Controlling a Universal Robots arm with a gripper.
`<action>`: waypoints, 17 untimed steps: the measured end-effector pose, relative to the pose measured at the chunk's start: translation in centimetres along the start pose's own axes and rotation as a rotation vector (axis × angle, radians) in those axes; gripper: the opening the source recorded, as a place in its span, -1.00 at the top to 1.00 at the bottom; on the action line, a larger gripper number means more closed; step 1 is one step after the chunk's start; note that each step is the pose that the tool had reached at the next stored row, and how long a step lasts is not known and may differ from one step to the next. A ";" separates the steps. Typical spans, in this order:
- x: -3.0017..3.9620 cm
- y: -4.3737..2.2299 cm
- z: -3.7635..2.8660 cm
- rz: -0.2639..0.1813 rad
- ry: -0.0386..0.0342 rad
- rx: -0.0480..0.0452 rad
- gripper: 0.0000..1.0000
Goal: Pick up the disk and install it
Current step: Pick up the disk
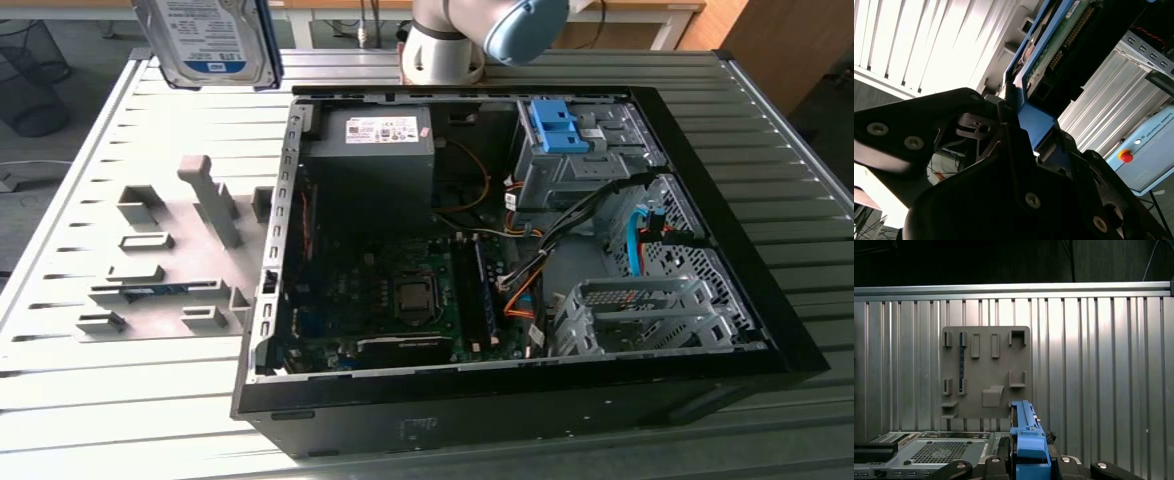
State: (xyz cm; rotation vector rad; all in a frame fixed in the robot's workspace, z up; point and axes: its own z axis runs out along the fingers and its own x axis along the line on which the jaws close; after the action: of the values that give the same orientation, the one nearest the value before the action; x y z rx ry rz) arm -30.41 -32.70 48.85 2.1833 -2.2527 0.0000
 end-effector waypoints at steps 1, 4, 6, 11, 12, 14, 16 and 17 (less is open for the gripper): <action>-0.01 -0.23 0.00 0.000 0.0000 0.0000 0.27; -0.02 -0.72 0.00 0.000 0.0000 0.0001 0.27; -0.03 -0.78 0.00 0.000 0.0000 0.0000 0.27; 0.42 -0.85 0.00 0.000 -0.0011 0.0002 0.27; 0.66 -0.86 0.00 0.000 -0.0020 0.0003 0.27; 1.23 -0.87 0.01 0.000 -0.0032 0.0008 0.27; 1.93 -0.89 0.01 0.000 -0.0033 0.0008 0.27; 2.34 -0.91 0.03 0.000 -0.0035 0.0010 0.27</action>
State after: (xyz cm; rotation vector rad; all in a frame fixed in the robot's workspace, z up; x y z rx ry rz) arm -29.57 -35.07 48.83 2.1857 -2.2548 -0.0027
